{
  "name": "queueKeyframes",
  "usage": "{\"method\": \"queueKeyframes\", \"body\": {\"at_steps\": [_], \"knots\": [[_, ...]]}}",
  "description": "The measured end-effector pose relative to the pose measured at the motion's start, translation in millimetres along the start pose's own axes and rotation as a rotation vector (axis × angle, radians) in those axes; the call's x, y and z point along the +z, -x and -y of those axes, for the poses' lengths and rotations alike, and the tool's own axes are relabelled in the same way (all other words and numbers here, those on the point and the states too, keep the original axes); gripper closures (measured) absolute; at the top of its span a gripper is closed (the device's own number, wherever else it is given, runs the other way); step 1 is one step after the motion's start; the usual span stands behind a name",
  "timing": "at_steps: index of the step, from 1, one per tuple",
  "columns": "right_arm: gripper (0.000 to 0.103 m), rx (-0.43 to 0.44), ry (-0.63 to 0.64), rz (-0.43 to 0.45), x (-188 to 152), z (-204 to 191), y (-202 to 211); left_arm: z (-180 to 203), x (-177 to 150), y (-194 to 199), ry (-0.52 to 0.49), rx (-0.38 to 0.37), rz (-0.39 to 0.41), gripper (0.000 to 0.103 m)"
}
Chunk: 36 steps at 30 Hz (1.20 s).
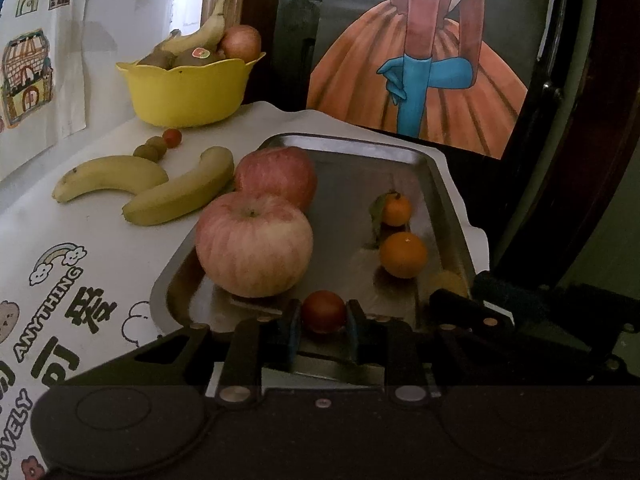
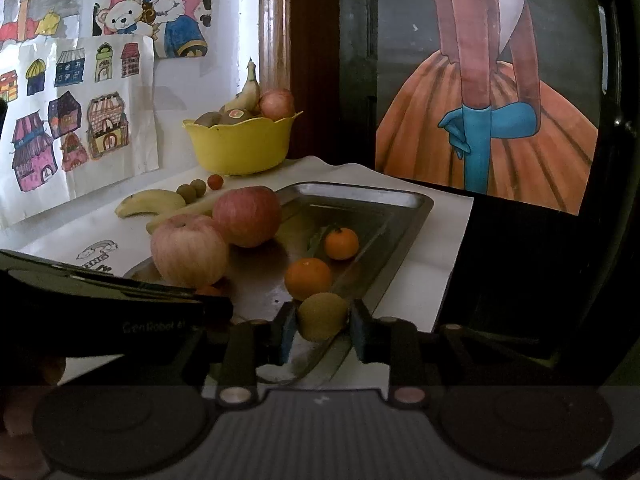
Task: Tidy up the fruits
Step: 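Open the left tool to drop the tomato into the tray while the right tool releases the kiwi there, then withdraw both open tools from the tray toward the two bananas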
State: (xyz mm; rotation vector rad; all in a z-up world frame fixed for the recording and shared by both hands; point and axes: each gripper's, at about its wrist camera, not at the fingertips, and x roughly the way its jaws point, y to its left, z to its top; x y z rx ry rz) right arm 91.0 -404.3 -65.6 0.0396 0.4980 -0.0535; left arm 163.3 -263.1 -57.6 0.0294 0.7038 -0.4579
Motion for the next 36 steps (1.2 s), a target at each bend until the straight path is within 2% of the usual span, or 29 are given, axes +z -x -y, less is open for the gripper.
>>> {"method": "queueKeyframes", "body": {"at_steps": [3,9,12,14,17,22,30,33,34,36], "knots": [[0.063,-0.003,0.008,0.001,0.1,-2.0,0.5,-2.2,0.3,1.0,0.008,0.009,-0.002,0.075],[0.054,-0.014,0.005,0.008,0.3,-1.5,5.4,-4.3,0.1,8.0,0.016,0.013,0.004,0.064],[0.049,-0.023,-0.002,0.016,1.1,0.5,10.7,-5.3,0.1,13.5,0.023,0.017,0.009,0.056],[0.045,-0.034,-0.009,0.023,1.7,2.1,14.9,-7.5,0.6,17.7,0.029,0.020,0.015,0.046],[0.040,-0.045,-0.017,0.035,3.2,3.9,21.8,-10.8,1.4,23.9,0.041,0.022,0.025,0.037],[0.032,-0.061,-0.016,0.052,6.4,2.2,32.1,-13.6,1.8,36.1,0.047,0.022,0.046,0.032],[0.015,-0.065,-0.017,0.085,12.3,-4.7,50.0,-28.8,2.1,62.5,0.081,0.043,0.098,0.013],[0.006,-0.061,-0.017,0.101,15.2,-10.9,57.2,-37.3,2.8,73.8,0.088,0.060,0.128,0.002],[0.001,-0.057,-0.018,0.107,16.2,-12.8,59.6,-40.4,3.0,78.1,0.091,0.063,0.141,0.001],[0.000,-0.047,-0.015,0.114,18.0,-18.4,64.0,-47.9,3.2,87.6,0.093,0.072,0.164,0.001]]}}
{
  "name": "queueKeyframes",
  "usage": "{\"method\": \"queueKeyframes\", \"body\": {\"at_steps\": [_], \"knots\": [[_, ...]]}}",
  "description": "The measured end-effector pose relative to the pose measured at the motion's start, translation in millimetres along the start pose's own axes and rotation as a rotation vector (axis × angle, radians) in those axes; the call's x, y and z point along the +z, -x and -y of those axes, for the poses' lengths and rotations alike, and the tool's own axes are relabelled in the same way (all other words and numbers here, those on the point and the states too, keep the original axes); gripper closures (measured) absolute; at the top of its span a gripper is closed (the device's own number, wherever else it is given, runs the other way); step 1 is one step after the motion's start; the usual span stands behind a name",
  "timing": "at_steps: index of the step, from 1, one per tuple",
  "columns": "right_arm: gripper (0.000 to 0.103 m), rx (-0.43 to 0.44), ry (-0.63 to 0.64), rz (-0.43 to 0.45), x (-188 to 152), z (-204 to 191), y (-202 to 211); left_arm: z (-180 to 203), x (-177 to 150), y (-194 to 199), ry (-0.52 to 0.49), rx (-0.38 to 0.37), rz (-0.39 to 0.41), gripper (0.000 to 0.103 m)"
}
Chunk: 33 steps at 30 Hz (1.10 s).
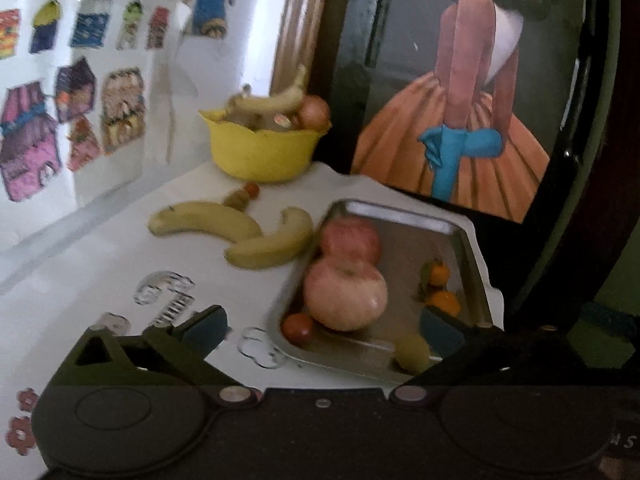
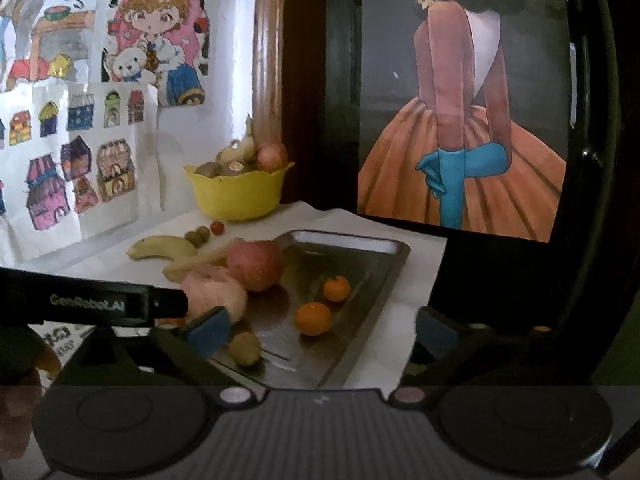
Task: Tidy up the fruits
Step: 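Withdraw both open tools from the tray toward the two bananas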
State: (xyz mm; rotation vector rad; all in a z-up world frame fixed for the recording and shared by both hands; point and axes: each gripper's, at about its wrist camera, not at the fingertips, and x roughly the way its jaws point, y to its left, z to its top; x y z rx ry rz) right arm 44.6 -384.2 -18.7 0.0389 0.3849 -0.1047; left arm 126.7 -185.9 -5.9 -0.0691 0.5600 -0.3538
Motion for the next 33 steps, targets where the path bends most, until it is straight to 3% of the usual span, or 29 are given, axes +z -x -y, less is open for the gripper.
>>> {"method": "queueKeyframes", "body": {"at_steps": [13,22,27,33], "knots": [[0.000,0.108,0.074,0.023,22.8,-70.2,16.5,-87.5,11.0,38.3,0.009,0.131,0.070,0.001],[0.000,0.175,0.148,0.015,37.5,-129.7,-4.0,-153.9,23.6,41.7,-0.021,0.228,0.081,0.001],[0.000,0.197,0.139,0.000,55.9,-149.7,-31.4,-171.2,40.1,24.8,-0.070,0.227,0.096,0.001],[0.000,0.229,0.025,-0.067,86.8,-143.6,-82.2,-172.1,60.7,-13.0,-0.108,0.160,0.109,0.001]]}}
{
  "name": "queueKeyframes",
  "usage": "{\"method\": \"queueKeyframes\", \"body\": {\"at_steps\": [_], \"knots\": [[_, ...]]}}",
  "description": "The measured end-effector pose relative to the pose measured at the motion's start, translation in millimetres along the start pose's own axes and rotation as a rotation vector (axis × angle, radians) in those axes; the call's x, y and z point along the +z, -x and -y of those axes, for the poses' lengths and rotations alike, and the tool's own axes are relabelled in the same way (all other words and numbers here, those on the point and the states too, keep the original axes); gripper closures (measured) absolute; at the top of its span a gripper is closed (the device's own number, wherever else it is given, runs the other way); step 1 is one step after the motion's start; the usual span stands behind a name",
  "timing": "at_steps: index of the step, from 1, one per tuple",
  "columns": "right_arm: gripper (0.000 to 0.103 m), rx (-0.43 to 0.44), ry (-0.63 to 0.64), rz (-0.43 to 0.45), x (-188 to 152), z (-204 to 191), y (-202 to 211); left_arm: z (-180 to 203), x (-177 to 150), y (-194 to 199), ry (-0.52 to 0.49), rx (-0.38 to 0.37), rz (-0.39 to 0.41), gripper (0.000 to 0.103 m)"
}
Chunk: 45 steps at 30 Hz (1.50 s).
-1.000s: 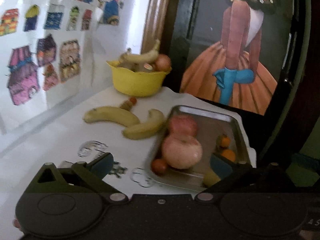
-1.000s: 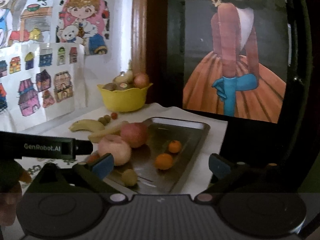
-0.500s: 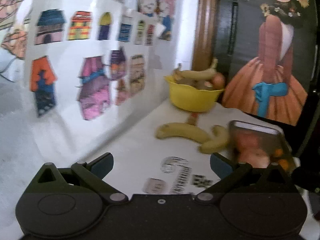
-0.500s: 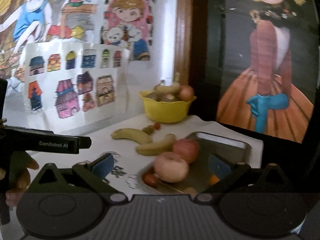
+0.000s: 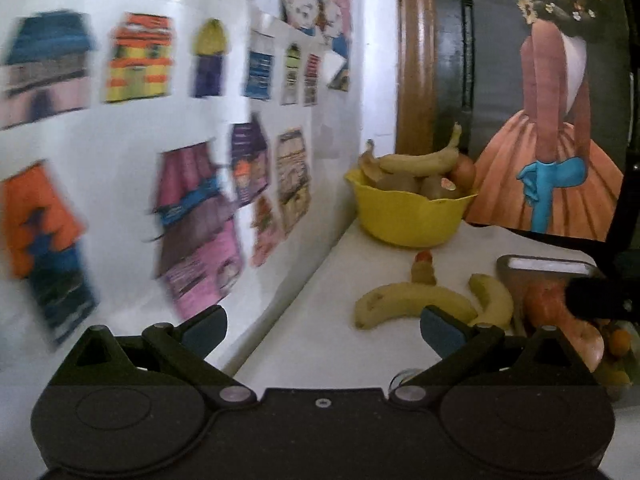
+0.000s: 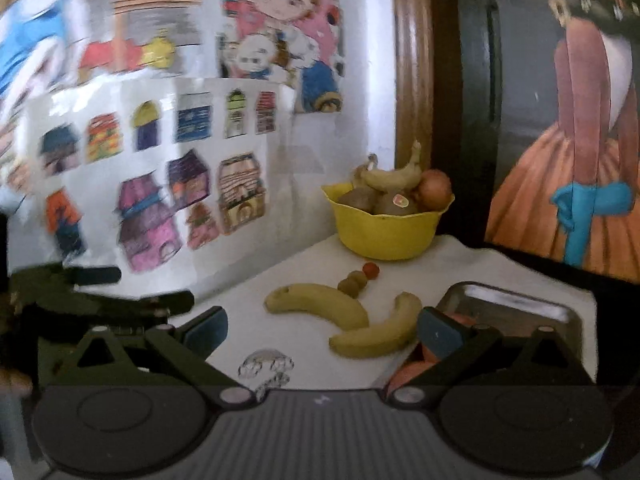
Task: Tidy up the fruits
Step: 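Withdraw both open tools from the tray toward the two bananas, then grasp one yellow banana with the left tool while the right tool grasps the other banana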
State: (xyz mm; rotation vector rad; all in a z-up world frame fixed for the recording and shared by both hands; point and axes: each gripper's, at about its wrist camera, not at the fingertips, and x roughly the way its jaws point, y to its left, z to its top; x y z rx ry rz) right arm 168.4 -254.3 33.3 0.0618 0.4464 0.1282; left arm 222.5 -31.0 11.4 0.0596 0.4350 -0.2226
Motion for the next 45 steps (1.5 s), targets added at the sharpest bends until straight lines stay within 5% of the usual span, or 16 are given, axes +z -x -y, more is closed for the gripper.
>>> {"method": "queueKeyframes", "body": {"at_steps": [11,19,29,42,45], "knots": [[0.001,-0.007,-0.086,-0.173,29.3,51.4,-105.3,26.9,10.3,-94.6,-0.092,-0.042,-0.050,0.001],[0.011,-0.075,-0.124,-0.265,39.2,79.4,-158.4,34.7,16.2,-142.1,-0.134,-0.078,-0.083,0.001],[0.022,-0.081,-0.081,-0.378,34.2,85.0,-198.3,45.5,4.5,-163.6,-0.265,-0.128,-0.112,0.001],[0.044,-0.100,-0.087,-0.464,21.4,84.7,-222.2,40.8,0.9,-171.6,-0.263,-0.175,-0.156,0.005],[0.048,-0.106,-0.083,-0.465,21.6,82.8,-222.3,42.3,0.3,-171.1,-0.264,-0.196,-0.163,0.012]]}}
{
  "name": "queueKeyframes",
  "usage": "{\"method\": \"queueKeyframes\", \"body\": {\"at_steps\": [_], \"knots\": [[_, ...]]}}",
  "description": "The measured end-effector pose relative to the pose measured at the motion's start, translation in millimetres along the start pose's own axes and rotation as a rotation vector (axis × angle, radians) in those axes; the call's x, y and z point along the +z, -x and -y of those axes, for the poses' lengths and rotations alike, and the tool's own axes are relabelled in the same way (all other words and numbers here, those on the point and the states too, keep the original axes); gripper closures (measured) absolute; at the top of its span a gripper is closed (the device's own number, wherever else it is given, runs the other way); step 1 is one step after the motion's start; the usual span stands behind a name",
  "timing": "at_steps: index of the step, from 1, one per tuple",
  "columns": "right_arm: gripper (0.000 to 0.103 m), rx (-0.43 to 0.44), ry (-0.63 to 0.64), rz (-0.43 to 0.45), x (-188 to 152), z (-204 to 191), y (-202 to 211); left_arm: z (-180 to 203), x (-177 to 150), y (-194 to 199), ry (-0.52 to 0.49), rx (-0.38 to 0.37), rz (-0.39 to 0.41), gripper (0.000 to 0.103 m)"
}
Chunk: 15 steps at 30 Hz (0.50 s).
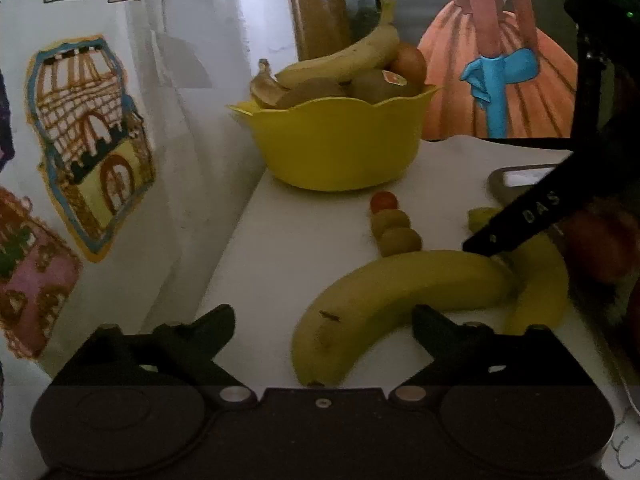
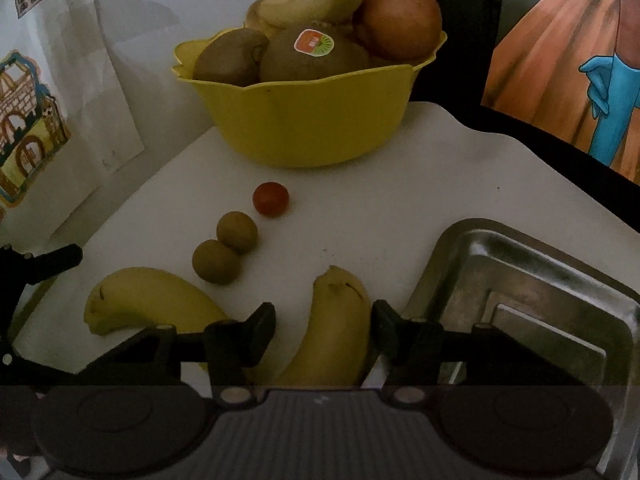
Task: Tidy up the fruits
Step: 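Grasp one yellow banana with the left tool while the right tool grasps the other banana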
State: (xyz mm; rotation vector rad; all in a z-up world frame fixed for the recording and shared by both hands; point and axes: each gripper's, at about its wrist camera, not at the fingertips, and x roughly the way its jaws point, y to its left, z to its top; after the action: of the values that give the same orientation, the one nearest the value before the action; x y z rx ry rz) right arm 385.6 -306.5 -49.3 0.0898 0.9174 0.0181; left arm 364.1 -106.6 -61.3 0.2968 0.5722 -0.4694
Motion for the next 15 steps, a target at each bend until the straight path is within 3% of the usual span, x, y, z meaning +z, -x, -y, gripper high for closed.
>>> {"method": "queueKeyframes", "body": {"at_steps": [5,11,15], "knots": [[0.056,-0.020,-0.005,0.003,-0.8,-0.4,0.8,3.1,-2.2,4.0,0.033,-0.046,-0.024,0.043],[0.065,-0.023,-0.013,0.001,-2.5,-0.9,2.4,0.4,-3.4,14.6,0.098,-0.008,-0.076,0.061],[0.065,-0.015,0.012,-0.003,-6.6,-12.1,5.2,-3.8,-8.8,25.8,0.150,-0.009,-0.109,0.065]]}}
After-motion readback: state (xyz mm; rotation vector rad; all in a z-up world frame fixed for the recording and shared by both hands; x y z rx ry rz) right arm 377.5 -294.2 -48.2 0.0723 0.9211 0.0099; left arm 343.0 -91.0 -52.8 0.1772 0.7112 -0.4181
